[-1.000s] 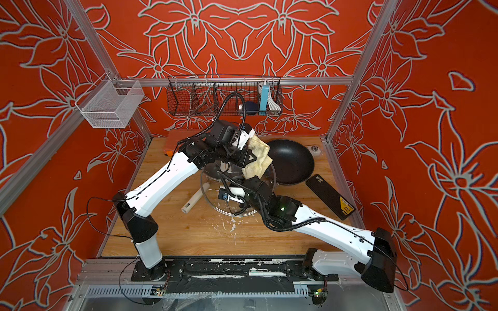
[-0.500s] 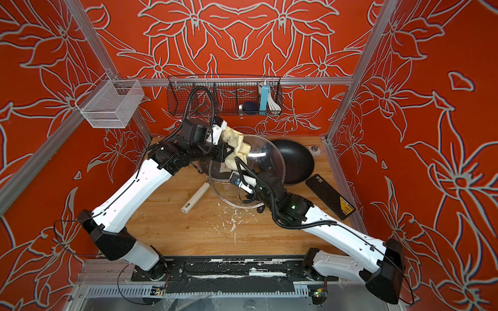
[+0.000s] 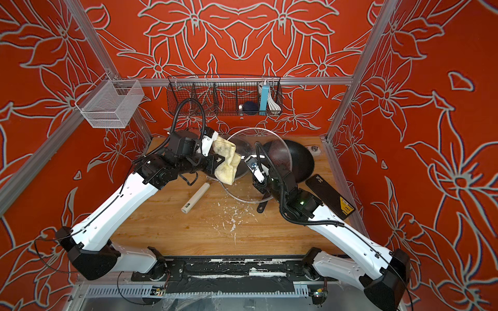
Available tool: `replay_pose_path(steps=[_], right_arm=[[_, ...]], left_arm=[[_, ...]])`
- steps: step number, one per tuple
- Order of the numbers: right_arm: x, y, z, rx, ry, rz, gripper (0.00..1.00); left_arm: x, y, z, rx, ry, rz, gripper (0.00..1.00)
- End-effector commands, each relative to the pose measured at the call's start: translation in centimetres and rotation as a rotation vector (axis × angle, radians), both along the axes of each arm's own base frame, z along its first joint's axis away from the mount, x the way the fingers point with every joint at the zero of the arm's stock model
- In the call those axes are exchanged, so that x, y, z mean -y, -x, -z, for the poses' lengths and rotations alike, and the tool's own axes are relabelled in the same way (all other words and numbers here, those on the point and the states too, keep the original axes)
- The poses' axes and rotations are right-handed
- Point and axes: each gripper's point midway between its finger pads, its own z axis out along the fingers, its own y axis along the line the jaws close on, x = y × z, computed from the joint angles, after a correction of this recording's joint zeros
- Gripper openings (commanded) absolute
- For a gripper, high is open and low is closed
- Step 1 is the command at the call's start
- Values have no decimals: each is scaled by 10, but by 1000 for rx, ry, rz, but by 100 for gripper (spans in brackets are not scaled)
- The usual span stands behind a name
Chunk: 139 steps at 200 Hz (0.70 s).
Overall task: Wipe the pot lid with a cloth
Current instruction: Wipe the pot lid.
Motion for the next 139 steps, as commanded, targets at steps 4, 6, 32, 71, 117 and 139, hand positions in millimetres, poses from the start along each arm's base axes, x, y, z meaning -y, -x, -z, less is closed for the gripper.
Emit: replay_pose_path(steps=[4, 6, 32, 71, 117, 139], right_arm=[[4, 4, -101, 171, -280, -1, 0], [4, 3, -102, 170, -284, 1, 0], [6, -2, -108, 160, -319, 25, 0], [6, -10, -116, 141, -354, 49, 0], [0, -13, -120, 119, -388, 37, 0], [-2, -13, -119, 104, -404, 30, 0]], left_arm=[[13, 7, -2, 62, 20, 54, 0], [14, 8, -1, 61, 23, 58, 0], [25, 15, 12, 40, 40, 79, 0], [48, 23, 27, 8, 79, 99, 0], [81, 28, 53, -42, 50, 118, 0], [92, 26, 57, -71, 67, 113, 0]])
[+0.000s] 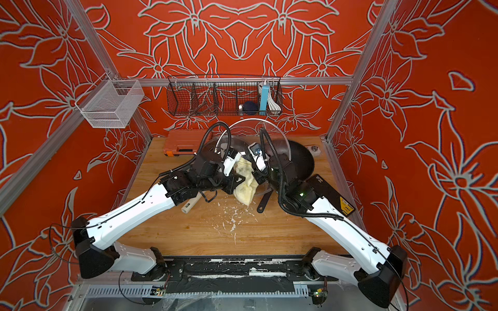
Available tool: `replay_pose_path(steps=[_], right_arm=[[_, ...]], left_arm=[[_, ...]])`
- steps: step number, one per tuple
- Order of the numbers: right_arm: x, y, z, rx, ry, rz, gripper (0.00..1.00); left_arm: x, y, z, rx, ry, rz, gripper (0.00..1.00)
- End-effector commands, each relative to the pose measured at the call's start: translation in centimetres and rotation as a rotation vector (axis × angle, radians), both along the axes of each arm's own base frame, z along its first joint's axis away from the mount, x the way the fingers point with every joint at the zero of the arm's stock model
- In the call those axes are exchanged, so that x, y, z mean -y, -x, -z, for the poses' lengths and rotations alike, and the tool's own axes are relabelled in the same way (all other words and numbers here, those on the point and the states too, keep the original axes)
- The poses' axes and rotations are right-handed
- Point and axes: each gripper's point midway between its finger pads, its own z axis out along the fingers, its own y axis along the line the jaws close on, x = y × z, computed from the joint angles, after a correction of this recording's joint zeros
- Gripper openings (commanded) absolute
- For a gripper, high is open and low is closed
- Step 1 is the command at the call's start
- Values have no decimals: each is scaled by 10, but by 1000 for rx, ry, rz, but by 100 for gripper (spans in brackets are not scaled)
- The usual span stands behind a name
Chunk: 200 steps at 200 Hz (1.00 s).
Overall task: Wipe the pot lid with a cloth
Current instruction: Wipe the pot lid.
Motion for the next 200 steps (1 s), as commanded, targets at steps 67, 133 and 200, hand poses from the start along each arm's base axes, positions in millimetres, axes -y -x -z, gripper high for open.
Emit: replay_pose_path(steps=[67, 133, 200], right_arm=[[14, 6, -88, 189, -237, 16, 0], [10, 14, -86, 218, -222, -37, 0], [-11, 33, -72, 258, -134, -215, 0]], left_arm=[[-22, -24, -7, 57, -59, -141, 0], [-75, -54, -43, 132, -35, -268, 0], [-81, -88, -84, 144, 21, -292, 0]])
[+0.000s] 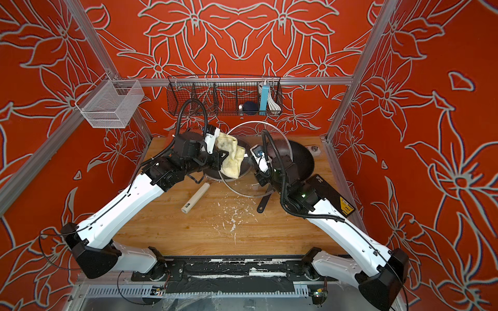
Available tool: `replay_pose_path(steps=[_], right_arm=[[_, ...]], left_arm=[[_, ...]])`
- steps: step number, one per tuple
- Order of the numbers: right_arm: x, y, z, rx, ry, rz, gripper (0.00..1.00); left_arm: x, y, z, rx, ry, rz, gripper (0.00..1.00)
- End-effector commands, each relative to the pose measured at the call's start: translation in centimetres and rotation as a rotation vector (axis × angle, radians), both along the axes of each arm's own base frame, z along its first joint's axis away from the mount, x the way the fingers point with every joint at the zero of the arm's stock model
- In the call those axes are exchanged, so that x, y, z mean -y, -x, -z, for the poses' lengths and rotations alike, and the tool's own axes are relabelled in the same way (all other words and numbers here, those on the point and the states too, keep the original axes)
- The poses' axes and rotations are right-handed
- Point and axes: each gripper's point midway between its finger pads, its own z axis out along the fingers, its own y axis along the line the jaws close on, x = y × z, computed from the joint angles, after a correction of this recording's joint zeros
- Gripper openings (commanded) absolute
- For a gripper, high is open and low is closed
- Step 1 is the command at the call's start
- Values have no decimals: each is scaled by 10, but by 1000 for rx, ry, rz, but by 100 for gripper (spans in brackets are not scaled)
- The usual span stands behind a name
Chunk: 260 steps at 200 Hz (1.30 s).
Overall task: Wipe the pot lid with a cloth
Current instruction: Wipe the pot lid.
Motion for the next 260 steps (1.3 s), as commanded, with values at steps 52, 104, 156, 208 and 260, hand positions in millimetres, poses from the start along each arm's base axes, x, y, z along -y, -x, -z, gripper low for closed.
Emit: replay_pose_path(steps=[52, 104, 156, 208, 260], right_arm=[[-16, 33, -75, 327, -18, -199, 0], [-31, 40, -66, 381, 113, -238, 0], [-52, 45, -58, 407, 196, -279, 0], [-49, 45, -66, 411, 162, -259, 0], [-33, 41, -64, 407, 152, -185, 0]], left_arm=[[28, -17, -6, -105, 20, 111, 0], [55, -19, -2, -147, 13, 192, 0], [92, -4, 12, -161, -66, 315, 0], [108, -2, 32, -251, -111, 354, 0], [82, -9, 9, -178, -78, 263, 0]])
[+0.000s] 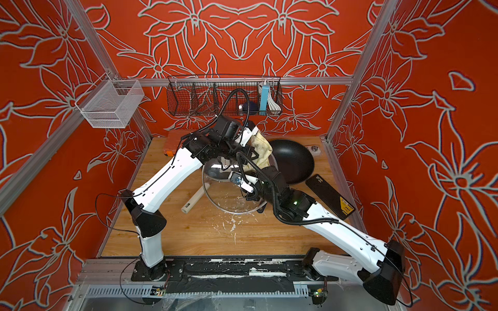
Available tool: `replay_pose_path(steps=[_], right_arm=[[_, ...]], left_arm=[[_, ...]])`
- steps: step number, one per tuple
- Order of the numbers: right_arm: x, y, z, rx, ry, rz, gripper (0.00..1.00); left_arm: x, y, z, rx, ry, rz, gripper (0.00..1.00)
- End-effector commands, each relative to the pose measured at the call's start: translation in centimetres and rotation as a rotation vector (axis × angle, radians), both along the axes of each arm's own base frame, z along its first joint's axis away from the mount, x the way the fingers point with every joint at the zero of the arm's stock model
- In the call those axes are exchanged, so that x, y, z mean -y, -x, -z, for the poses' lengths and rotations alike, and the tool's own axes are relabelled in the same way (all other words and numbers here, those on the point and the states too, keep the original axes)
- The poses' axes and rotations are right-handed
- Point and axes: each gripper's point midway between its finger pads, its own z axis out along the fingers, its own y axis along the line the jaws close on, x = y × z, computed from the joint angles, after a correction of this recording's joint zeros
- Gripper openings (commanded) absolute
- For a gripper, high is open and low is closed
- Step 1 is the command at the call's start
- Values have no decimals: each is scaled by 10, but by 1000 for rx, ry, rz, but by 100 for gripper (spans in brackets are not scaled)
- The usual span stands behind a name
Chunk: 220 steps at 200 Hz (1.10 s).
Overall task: Wipe the pot lid with a cloth
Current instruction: Wipe the pot lid.
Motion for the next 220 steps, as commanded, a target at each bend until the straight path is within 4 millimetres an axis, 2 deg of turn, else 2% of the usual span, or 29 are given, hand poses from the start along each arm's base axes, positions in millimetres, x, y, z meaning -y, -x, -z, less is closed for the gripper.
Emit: replay_pose_path(steps=[1, 41, 58, 86, 122, 153, 170, 191, 220], right_arm=[[13, -5, -97, 231, -247, 62, 0], [25, -8, -99, 210, -295, 101, 0], [29, -10, -99, 203, -307, 115, 0], [36, -14, -98, 192, -326, 138, 0], [40, -15, -107, 166, -382, 144, 0], [43, -21, -112, 139, -409, 186, 0], [54, -30, -110, 121, -421, 267, 0], [76, -40, -102, 76, -430, 389, 0], [106, -49, -86, 13, -449, 539, 0]], left_arm=[[-30, -5, -15, 42, -7, -83, 0], [-67, -6, -32, 99, 21, -182, 0], [-80, -1, -43, 132, 41, -213, 0], [-102, 9, -49, 162, 44, -251, 0], [-120, 19, -50, 179, 35, -274, 0], [-122, 24, -57, 210, 45, -253, 0], [-125, 34, -68, 246, 72, -235, 0], [-131, 54, -82, 344, 102, -178, 0], [-143, 76, -80, 430, 87, -133, 0]])
